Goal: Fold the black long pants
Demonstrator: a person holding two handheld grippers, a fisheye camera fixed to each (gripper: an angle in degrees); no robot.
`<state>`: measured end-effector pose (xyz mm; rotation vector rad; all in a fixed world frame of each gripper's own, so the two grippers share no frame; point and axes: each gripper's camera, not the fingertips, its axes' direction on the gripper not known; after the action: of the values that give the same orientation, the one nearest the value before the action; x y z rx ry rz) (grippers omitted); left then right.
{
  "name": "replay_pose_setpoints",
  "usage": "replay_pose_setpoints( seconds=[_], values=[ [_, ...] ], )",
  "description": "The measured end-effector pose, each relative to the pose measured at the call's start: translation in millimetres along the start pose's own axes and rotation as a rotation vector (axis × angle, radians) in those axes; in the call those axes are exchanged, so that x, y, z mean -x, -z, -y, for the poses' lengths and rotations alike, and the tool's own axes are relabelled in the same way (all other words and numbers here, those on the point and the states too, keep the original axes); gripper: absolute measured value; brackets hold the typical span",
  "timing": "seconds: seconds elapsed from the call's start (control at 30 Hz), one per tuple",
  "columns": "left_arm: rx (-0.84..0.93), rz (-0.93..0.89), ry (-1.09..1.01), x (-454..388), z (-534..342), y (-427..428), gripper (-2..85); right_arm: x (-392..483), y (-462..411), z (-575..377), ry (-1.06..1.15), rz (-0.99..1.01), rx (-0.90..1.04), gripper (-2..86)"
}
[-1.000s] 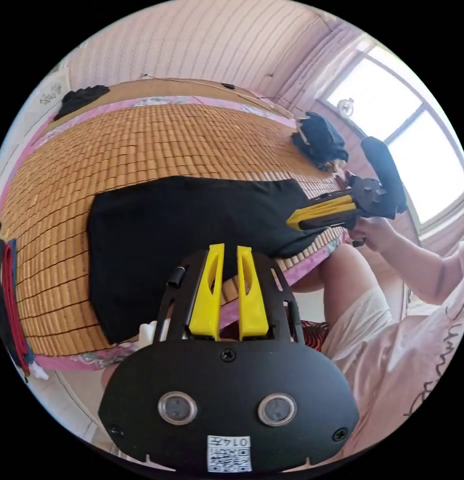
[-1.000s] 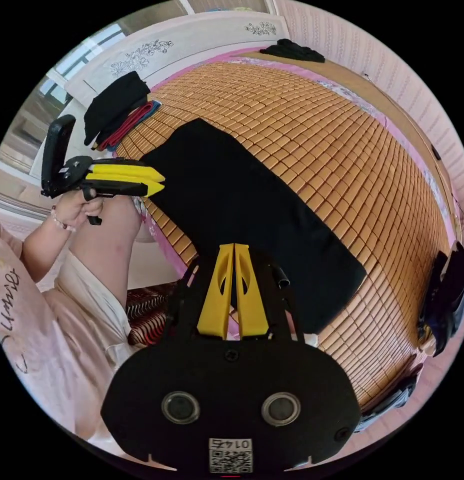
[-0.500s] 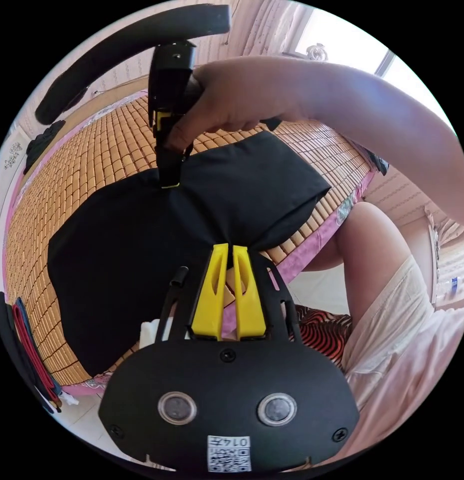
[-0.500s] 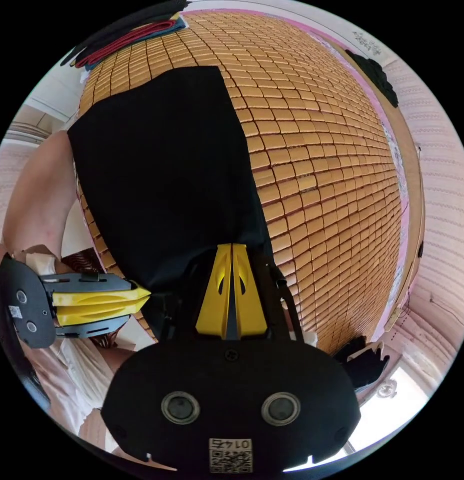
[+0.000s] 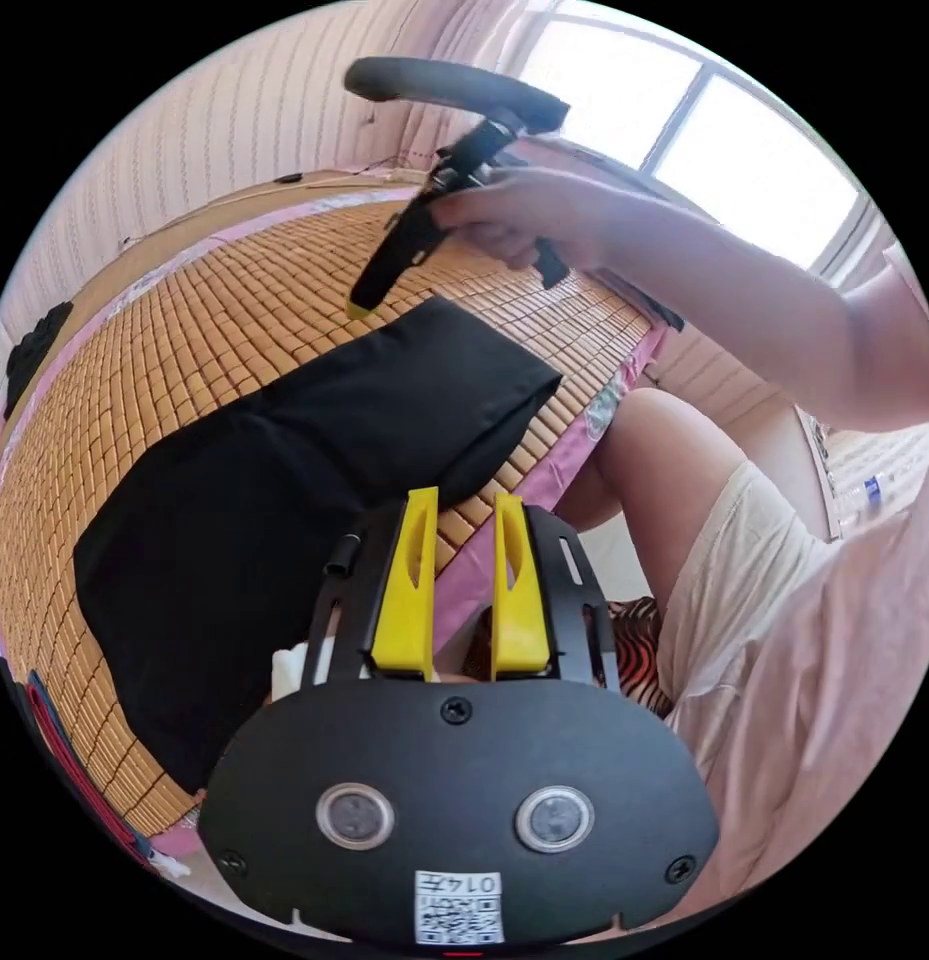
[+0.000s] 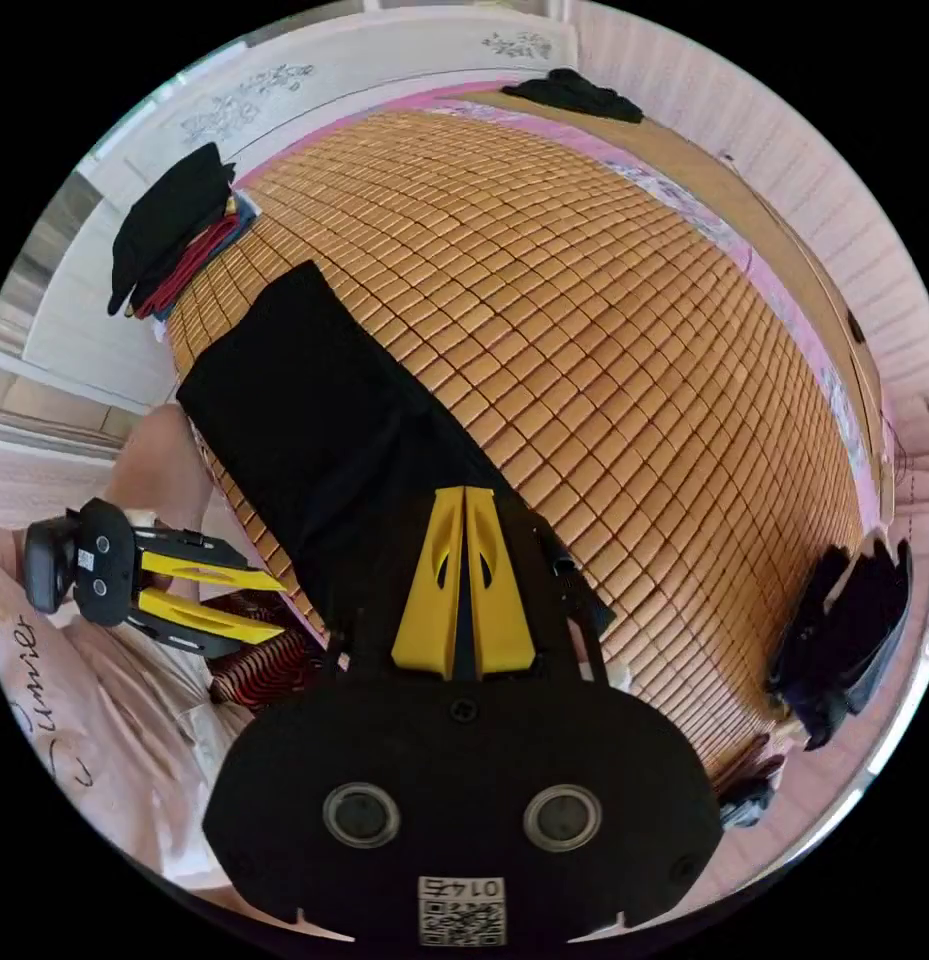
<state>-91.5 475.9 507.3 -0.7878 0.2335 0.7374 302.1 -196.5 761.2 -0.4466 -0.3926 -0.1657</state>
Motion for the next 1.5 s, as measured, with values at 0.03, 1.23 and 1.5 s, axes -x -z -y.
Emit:
replay_pose_setpoints(
  seconds=[0.03,1.23,1.5],
  values=[
    [-0.01,0.003,-0.021,-4.4,2.2,-1.2,9.6,-10.3,2.0,-18.1,-0.046,0.008,-0.006,1.0],
    [-0.172,-0.116,-0.309,-99.0,53.4,-11.9,2.1,-257.0,67.5,-398.2,-0.893,0.785,-0.638,2.7],
    [-0.397,-0.191,-0.12,-48.9,48.2,54.9,2.8,-238.0,155.4,-369.8,-0.699,0.764,-0.796,3.5]
  ],
)
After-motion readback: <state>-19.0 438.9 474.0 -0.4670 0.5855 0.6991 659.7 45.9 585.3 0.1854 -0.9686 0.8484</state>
